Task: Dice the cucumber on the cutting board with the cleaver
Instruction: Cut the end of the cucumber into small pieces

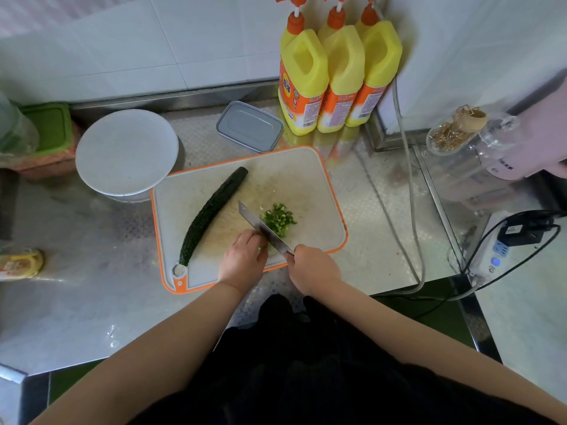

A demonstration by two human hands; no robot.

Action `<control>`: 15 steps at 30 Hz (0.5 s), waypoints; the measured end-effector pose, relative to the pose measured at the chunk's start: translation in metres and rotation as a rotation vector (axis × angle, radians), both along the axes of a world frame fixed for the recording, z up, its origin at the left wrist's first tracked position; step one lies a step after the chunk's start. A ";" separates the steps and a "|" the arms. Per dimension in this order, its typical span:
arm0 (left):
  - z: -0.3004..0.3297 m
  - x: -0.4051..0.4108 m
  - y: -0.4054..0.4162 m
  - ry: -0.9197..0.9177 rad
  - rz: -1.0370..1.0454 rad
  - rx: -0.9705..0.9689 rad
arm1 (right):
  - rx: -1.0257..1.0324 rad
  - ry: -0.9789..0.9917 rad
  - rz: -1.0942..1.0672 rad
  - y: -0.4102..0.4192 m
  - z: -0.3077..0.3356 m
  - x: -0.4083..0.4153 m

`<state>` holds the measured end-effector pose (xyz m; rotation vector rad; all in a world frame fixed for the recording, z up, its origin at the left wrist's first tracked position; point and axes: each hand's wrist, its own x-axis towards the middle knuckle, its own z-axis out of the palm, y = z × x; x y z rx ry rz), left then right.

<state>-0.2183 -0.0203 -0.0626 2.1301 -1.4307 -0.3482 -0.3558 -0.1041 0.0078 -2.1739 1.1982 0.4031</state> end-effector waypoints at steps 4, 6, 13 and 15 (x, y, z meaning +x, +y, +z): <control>-0.003 0.001 0.000 0.025 -0.011 -0.017 | 0.033 0.029 -0.014 0.001 -0.006 0.005; -0.005 0.002 0.000 0.029 -0.007 -0.002 | 0.030 0.037 -0.011 0.000 -0.009 0.009; -0.008 0.003 0.004 0.008 -0.025 -0.008 | 0.148 0.011 -0.092 -0.023 -0.008 0.014; -0.007 0.004 0.006 0.026 0.003 0.021 | 0.166 -0.013 -0.128 -0.023 -0.008 0.010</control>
